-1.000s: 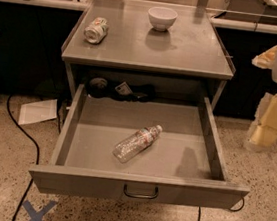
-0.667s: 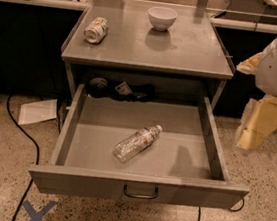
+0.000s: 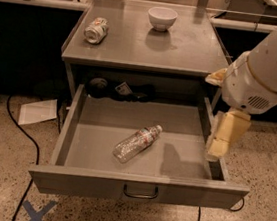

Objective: Pick water bottle from top drawer and place on counter

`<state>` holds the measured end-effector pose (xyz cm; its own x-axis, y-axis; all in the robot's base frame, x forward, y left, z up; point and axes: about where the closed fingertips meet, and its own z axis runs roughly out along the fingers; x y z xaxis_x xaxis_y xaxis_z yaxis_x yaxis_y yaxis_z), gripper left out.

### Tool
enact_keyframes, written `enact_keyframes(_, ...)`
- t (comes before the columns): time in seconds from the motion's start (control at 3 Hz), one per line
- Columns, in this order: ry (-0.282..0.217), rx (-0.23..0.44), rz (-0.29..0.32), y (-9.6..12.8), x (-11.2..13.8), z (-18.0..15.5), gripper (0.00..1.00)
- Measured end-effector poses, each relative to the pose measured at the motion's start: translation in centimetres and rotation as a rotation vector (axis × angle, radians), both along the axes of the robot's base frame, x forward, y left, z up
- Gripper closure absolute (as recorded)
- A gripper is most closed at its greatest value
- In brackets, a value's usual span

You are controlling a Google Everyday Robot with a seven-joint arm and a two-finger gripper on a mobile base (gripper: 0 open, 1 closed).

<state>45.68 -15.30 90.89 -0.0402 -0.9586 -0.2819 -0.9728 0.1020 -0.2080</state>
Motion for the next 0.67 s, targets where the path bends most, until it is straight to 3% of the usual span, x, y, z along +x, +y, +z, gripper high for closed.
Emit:
enact_keyframes(0.33,-0.012,0.038,0.040,1.79,1.30,-3.07,0.00)
enact_keyframes(0.67,-0.012,0.038,0.040,1.79,1.31,-3.07,0.00)
